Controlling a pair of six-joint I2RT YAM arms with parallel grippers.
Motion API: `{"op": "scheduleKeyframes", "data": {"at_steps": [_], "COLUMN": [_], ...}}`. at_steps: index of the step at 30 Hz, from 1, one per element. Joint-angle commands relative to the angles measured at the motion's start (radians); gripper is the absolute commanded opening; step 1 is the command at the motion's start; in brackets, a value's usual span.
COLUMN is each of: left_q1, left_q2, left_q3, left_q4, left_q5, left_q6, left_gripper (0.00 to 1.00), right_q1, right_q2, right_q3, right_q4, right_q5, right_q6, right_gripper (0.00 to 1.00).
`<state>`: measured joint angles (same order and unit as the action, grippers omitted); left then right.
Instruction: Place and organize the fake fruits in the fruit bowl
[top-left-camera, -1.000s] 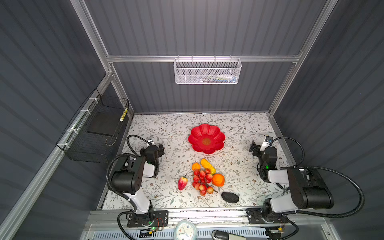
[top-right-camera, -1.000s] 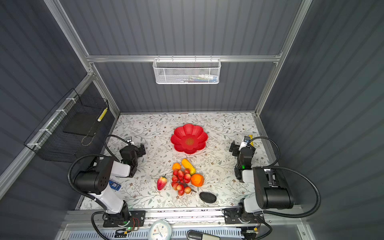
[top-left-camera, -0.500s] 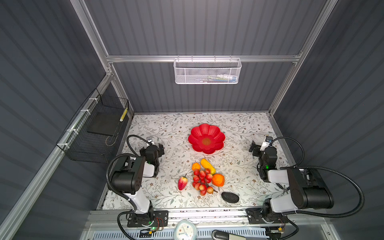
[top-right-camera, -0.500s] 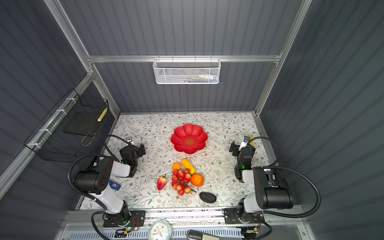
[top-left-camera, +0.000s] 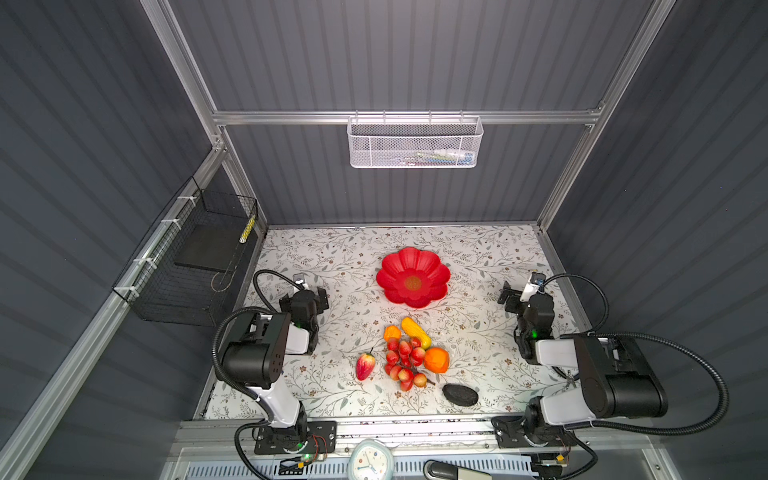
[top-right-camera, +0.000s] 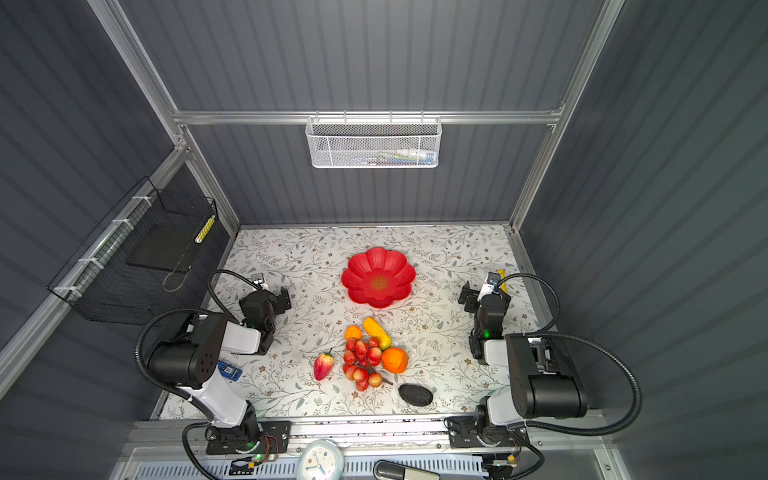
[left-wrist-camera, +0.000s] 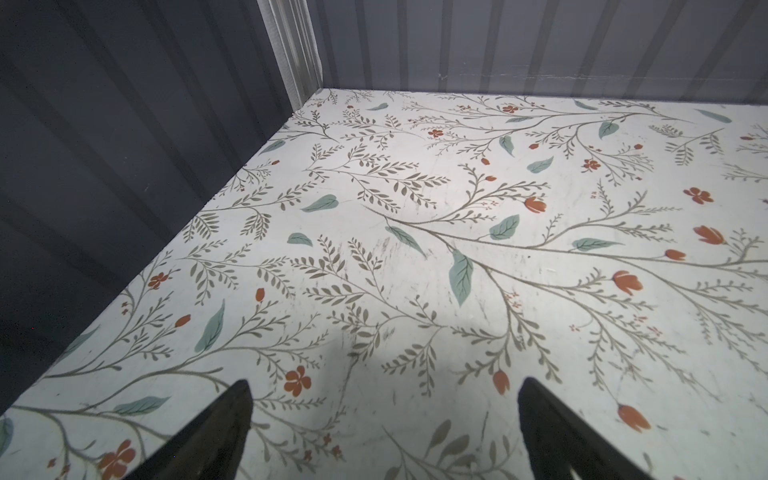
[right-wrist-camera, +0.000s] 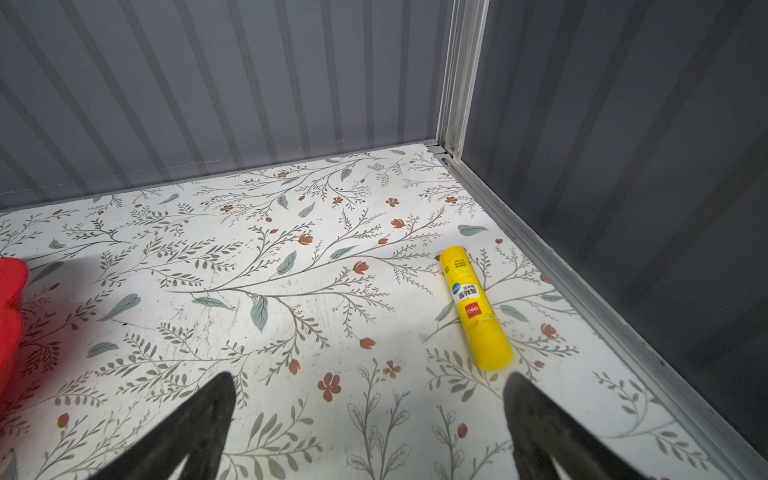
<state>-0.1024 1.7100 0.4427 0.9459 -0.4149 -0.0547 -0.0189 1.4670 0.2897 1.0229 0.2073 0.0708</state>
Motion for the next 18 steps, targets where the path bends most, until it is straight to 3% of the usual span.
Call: {"op": "scheduleKeyframes", "data": {"at_steps": [1,3,5,8,9,11,14,18], "left_q1": [-0.001,-0.031,-0.036,-0.039,-0.038,-0.039,-0.042,-0.088], "left_q2": [-0.038,-0.154,-0.239,-0.267,-0.274,-0.310,-0.419,-0.579], "left_q3": [0.020,0.137,0.354,0.550,0.569,0.577,0.501,0.395], "left_q4": [-0.033,-0.299,-0.718,-1.067,-1.117,-1.206,-1.274,-1.420], "left_q5": [-0.002,-0.052,-0.082,-0.020,0.017,0.138,0.341,0.440], "left_q6": [0.020,0.040,-0.129,-0.243,-0.259,-0.266,-0.310,-0.374], "left_gripper": [1.00,1.00,1.00,0.98,0.97,0.94,0.93,0.92], "right_q1": [0.002,0.014,0.014,0.014,0.004,-0.027,-0.027,-0.024], "right_q2": [-0.019,-0.132,-0.250,-0.321,-0.336,-0.369,-0.409,-0.379], "right_q3": [0.009,0.079,0.276,0.398,0.413,0.421,0.391,0.459], "right_q4": [0.009,-0.238,-0.685,-0.821,-0.850,-0.864,-0.872,-1.091], "right_q5": [0.016,0.077,0.145,0.078,0.038,-0.170,-0.272,-0.280], "right_q6": [0.001,0.014,0.130,0.299,0.355,0.356,0.376,0.365], "right_gripper": [0.99,0.99,0.99,0.99,0.99,0.99,0.99,0.99]}}
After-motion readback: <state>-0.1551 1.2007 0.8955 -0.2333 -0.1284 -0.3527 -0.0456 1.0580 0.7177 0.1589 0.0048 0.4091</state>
